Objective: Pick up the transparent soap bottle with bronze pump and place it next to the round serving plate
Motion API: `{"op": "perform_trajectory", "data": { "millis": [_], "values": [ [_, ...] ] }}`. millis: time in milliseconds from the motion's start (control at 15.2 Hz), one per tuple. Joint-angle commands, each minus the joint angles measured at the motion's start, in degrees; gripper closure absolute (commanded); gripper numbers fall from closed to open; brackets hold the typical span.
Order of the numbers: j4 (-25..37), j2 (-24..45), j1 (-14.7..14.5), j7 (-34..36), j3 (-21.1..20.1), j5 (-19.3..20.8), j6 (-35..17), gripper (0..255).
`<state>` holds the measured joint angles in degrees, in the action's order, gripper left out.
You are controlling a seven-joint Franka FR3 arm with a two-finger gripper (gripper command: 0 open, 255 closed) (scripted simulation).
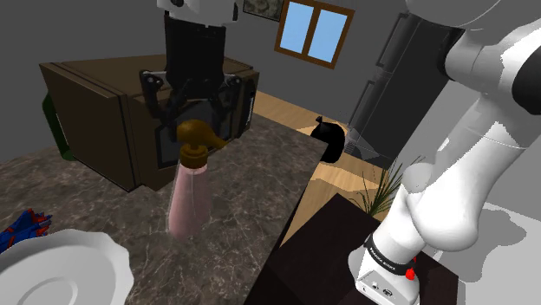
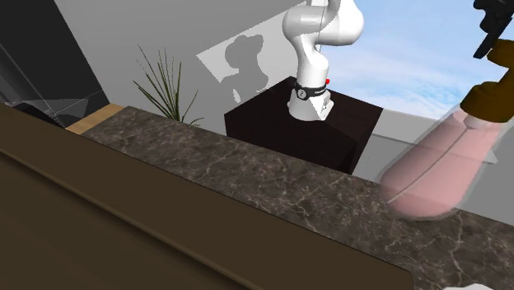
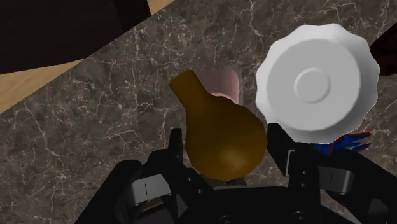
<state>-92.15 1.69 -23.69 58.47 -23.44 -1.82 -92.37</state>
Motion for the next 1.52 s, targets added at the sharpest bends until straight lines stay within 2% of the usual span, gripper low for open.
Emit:
{"op": "perform_trajectory", "data": {
  "millis": [0,660,1452],
  "values": [
    [0.24,0.32,-1.41,2.80,-1.30,0.11,-0.20,255],
    [8.82,8.14,-10.18,17.73,-7.64,4.12,1.08,255],
    [-2.03,6.81,-9.46,17.04,-7.33,3.43,-8.60,255]
  ]
}}
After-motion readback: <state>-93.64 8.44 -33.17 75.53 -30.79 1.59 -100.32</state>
